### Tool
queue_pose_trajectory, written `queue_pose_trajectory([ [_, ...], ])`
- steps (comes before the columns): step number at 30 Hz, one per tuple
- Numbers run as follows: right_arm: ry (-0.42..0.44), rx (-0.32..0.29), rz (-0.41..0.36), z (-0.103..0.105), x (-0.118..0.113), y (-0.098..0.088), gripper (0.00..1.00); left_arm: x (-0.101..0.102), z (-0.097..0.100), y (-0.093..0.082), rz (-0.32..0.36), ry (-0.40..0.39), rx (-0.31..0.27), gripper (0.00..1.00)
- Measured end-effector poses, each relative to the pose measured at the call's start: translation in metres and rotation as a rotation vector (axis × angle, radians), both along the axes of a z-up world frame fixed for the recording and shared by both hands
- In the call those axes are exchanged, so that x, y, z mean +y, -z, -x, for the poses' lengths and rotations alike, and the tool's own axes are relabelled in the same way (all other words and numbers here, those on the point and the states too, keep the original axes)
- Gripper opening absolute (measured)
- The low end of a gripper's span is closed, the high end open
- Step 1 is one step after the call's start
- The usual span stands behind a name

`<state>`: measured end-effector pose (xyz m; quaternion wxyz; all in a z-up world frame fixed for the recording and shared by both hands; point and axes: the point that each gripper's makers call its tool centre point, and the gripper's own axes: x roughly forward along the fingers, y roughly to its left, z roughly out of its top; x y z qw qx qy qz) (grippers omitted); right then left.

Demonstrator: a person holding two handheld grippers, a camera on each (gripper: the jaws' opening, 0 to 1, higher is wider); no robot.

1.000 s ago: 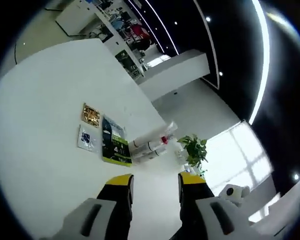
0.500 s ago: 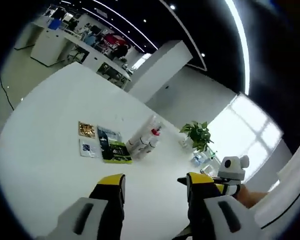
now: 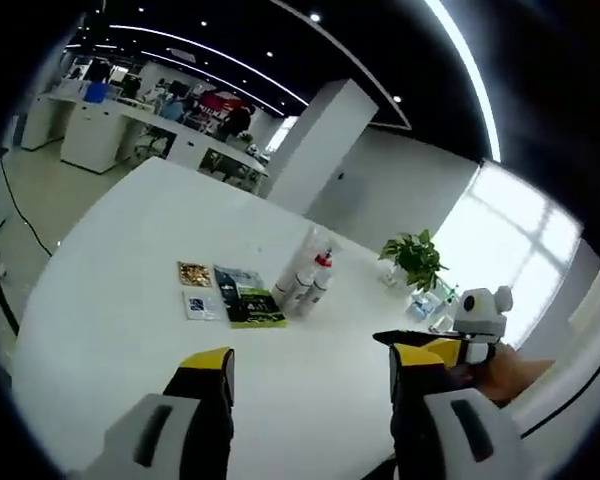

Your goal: Arrange the skincare products in the storage area until every visible bottle or jar stands upright without overlapping.

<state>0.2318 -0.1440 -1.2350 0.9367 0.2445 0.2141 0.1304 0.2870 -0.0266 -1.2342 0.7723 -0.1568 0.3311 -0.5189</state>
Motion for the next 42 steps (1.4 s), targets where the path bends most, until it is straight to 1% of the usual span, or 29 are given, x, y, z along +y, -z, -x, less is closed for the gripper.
queue_pose_trajectory([
  [2,0.01,0.003,0.014,0.002,-0.005,0.002,0.75,0.0,0.002,0.001,0.0,-0.009,0.0,0.68],
  [5,0.043,-0.002,0.015,0.004,-0.017,0.002,0.8,-0.002,0.003,0.002,-0.013,-0.017,-0.035,0.69],
  [6,0.056,-0.003,0.017,0.004,-0.021,0.003,0.81,-0.001,0.001,0.005,-0.033,-0.024,-0.045,0.7],
  [8,0.078,-0.002,0.019,0.004,-0.028,0.004,0.85,-0.001,-0.001,0.007,-0.045,-0.036,-0.051,0.73],
  [10,0.107,-0.007,0.022,0.003,-0.037,0.004,0.88,-0.002,-0.003,0.005,-0.037,-0.049,-0.061,0.74],
  [14,0.129,-0.019,0.026,0.001,-0.043,0.006,0.94,-0.004,-0.008,0.001,-0.031,-0.072,-0.093,0.75],
  [17,0.136,-0.018,0.033,-0.003,-0.042,0.012,0.99,-0.004,-0.01,0.001,-0.025,-0.088,-0.112,0.78],
  [19,0.128,-0.015,0.039,-0.004,-0.04,0.011,0.99,-0.005,-0.01,0.002,-0.029,-0.094,-0.111,0.79],
  [21,0.139,-0.036,0.043,-0.004,-0.041,0.006,0.99,-0.008,-0.01,0.0,-0.03,-0.096,-0.119,0.8],
  [25,0.153,-0.058,0.049,-0.006,-0.047,0.002,0.99,-0.011,-0.011,-0.003,-0.043,-0.086,-0.162,0.82],
  [27,0.156,-0.063,0.037,-0.008,-0.051,0.001,0.99,-0.009,-0.012,-0.005,-0.051,-0.088,-0.178,0.83],
  [28,0.155,-0.064,0.035,-0.009,-0.052,0.001,0.99,-0.008,-0.013,-0.009,-0.047,-0.095,-0.197,0.83],
  [30,0.155,-0.081,0.027,-0.009,-0.054,-0.005,0.99,-0.005,-0.014,-0.015,-0.041,-0.103,-0.228,0.84],
  [31,0.183,-0.148,-0.011,-0.013,-0.057,-0.019,0.99,-0.003,-0.016,-0.02,-0.036,-0.114,-0.252,0.85],
  [32,0.187,-0.189,-0.023,-0.013,-0.059,-0.027,0.99,-0.002,-0.016,-0.022,-0.033,-0.117,-0.263,0.86],
  [33,0.181,-0.229,-0.024,-0.012,-0.06,-0.037,0.99,0.0,-0.017,-0.025,-0.028,-0.123,-0.28,0.88],
  [34,0.182,-0.253,-0.007,-0.012,-0.062,-0.043,0.99,0.002,-0.018,-0.029,-0.023,-0.132,-0.294,0.9],
  [36,0.176,-0.279,0.001,-0.01,-0.062,-0.05,0.99,0.006,-0.02,-0.038,-0.006,-0.153,-0.327,0.92],
  [37,0.171,-0.298,-0.01,-0.006,-0.062,-0.056,0.99,0.008,-0.021,-0.042,0.003,-0.163,-0.339,0.93],
  [38,0.168,-0.292,-0.001,-0.006,-0.062,-0.057,0.99,0.009,-0.021,-0.046,0.013,-0.176,-0.347,0.94],
  [39,0.151,-0.276,0.038,-0.005,-0.061,-0.055,0.99,0.01,-0.023,-0.051,0.031,-0.196,-0.351,0.96],
  [40,0.141,-0.261,0.088,-0.004,-0.061,-0.053,0.99,0.01,-0.024,-0.058,0.066,-0.23,-0.329,0.98],
  [42,0.133,-0.306,0.072,-0.002,-0.059,-0.065,0.94,0.011,-0.025,-0.061,0.074,-0.244,-0.322,0.99],
])
